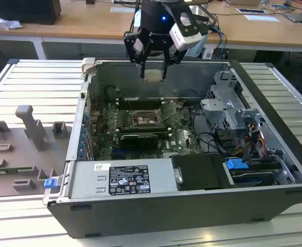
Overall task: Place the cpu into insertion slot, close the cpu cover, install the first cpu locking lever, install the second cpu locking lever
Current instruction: 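Place the cpu into insertion slot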
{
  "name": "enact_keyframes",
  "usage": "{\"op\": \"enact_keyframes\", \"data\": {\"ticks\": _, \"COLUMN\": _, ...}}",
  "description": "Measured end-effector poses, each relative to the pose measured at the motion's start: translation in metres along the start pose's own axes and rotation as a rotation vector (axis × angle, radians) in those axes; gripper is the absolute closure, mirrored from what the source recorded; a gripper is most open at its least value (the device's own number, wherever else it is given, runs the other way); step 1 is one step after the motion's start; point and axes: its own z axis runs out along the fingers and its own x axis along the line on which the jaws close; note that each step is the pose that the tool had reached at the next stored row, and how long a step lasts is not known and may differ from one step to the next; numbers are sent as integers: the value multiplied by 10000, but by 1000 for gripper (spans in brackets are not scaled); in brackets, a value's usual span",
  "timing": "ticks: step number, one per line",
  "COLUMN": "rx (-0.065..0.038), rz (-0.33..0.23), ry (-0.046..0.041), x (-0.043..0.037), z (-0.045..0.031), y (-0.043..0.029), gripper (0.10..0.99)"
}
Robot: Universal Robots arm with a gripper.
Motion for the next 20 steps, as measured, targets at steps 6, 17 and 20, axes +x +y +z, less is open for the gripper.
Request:
{"op": "enact_keyframes", "data": {"ticks": 6, "rx": -2, "rz": 117, "ry": -10, "x": 0, "z": 1, "y": 0, "gripper": 545}}
{"op": "enact_keyframes", "data": {"ticks": 17, "rx": 6, "rz": 421, "ry": -38, "x": 0, "z": 2, "y": 0, "gripper": 545}}
{"op": "enact_keyframes", "data": {"ticks": 20, "rx": 3, "rz": 483, "ry": -44, "x": 0, "z": 2, "y": 0, "gripper": 545}}
